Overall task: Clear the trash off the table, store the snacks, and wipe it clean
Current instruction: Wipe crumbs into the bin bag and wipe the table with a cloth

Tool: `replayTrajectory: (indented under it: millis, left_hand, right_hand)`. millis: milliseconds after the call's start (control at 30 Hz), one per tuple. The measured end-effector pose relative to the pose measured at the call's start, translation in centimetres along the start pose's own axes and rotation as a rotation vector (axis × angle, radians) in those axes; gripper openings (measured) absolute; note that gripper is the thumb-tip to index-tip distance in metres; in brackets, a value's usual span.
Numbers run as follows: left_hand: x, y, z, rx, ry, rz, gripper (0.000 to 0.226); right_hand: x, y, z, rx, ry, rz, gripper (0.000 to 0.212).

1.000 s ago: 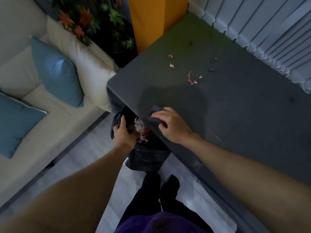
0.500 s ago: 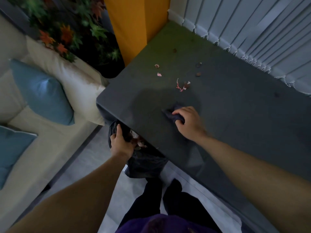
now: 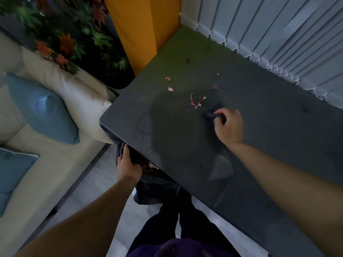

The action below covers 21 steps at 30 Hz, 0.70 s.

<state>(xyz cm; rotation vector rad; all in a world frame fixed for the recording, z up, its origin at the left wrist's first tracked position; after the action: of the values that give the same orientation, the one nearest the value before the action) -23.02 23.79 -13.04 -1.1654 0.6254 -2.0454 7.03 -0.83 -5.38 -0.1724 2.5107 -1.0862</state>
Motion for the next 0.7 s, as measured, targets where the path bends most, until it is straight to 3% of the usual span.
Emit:
replayTrajectory:
  millis: [133, 233, 300, 400, 500, 633, 700]
  left_hand:
    - [-0.4, -0.2, 0.1, -0.004, 0.013, 0.000, 0.096]
    - [-0.5, -0.1, 0.0, -0.002, 0.008, -0.003, 0.098]
    - [-0.7, 0.0, -0.1, 0.007, 0.007, -0.002, 0.100]
    - [-1.0, 0.2, -0.1, 0.031, -0.005, 0.004, 0.100]
    - [-1.1, 0.5, 0.1, 0.029, -0.013, 0.017, 0.097]
    - [-1.4, 0.6, 0.1, 0.040, -0.024, 0.011, 0.097]
    - [-1.5, 0.6, 0.0, 0.045, -0.031, 0.007, 0.097]
  right_hand:
    - [-6.7, -0.7, 5.4, 0.099, 0.243, 0.165, 0.034]
    - [-11.1, 1.1, 6.9, 0.144, 0.319, 0.072, 0.041]
    - [-12.4, 3.0, 6.2, 0.165, 0.282, -0.039, 0.040]
    - [-11.8, 5.3, 3.0, 0.113, 0.050, -0.166, 0.042]
    - [-10.5, 5.1, 0.6, -0.016, -0.094, -0.225, 0.031]
    - [-13.7, 3.8, 2.8, 0.031, 0.056, 0.002, 0.031]
    - [-15.0, 4.9, 4.1, 0.085, 0.146, -0.042, 0.039]
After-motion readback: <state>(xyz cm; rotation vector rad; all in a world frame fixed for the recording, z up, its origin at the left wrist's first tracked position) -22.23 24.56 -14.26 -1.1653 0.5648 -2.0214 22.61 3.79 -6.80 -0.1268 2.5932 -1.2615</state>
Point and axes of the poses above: each hand's wrist, its own x-axis away from the middle knuckle, its own y-axis out of the palm, z = x × y, the point moved 9 cm from there along -x, towards the middle knuckle, and after that the axes turned 8 degrees about z, right-handed, at the moved point
